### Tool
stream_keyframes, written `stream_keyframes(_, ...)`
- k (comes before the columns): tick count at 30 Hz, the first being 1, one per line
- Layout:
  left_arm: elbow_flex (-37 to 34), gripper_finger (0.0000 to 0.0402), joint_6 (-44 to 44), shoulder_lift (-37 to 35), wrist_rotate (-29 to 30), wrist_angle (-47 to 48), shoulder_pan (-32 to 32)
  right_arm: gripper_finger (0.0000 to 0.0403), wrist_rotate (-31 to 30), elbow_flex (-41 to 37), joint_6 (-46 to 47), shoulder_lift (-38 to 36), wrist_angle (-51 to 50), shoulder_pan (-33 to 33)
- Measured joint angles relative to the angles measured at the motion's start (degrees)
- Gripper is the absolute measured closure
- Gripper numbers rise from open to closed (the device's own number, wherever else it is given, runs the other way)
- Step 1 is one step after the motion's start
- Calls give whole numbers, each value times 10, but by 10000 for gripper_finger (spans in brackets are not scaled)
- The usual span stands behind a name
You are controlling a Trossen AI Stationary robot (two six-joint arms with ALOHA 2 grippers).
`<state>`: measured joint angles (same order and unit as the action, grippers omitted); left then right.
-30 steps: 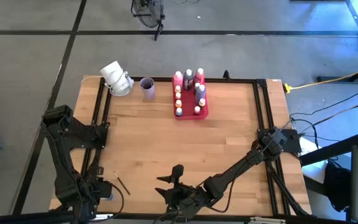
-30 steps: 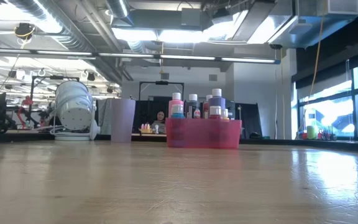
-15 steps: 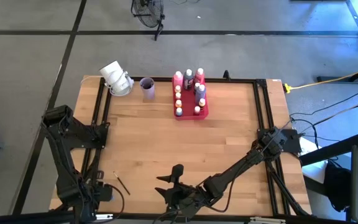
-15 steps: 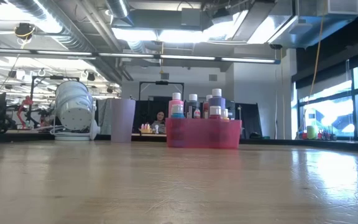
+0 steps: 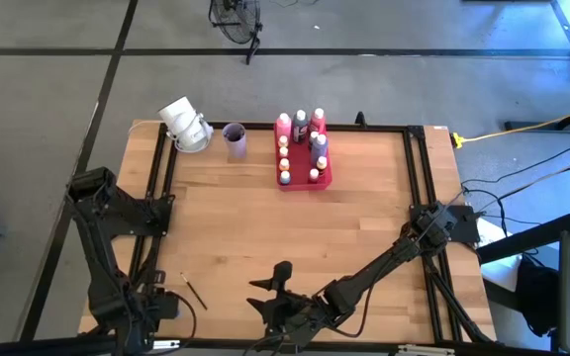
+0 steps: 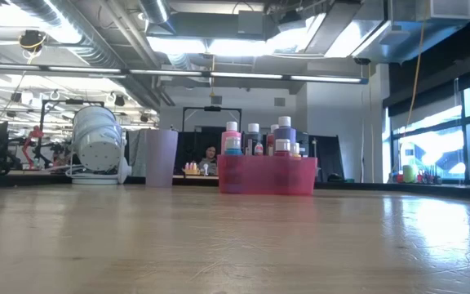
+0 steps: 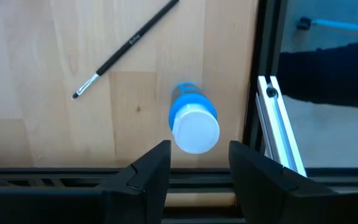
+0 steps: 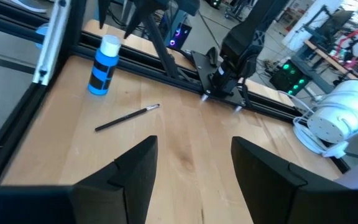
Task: Pick & Place Paint Supplies
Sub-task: Put the blue paint bottle into the red bin
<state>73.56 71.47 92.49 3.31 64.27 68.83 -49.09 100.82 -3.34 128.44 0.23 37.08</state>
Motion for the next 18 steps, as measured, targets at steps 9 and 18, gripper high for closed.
stream_keyframes(9, 0, 228, -18, 0, 23, 2, 1, 194, 17, 0, 1, 0, 3, 0)
stream_keyframes(18, 0, 226, 16, 0, 30, 2, 1, 194, 49, 0, 1, 0, 15, 1)
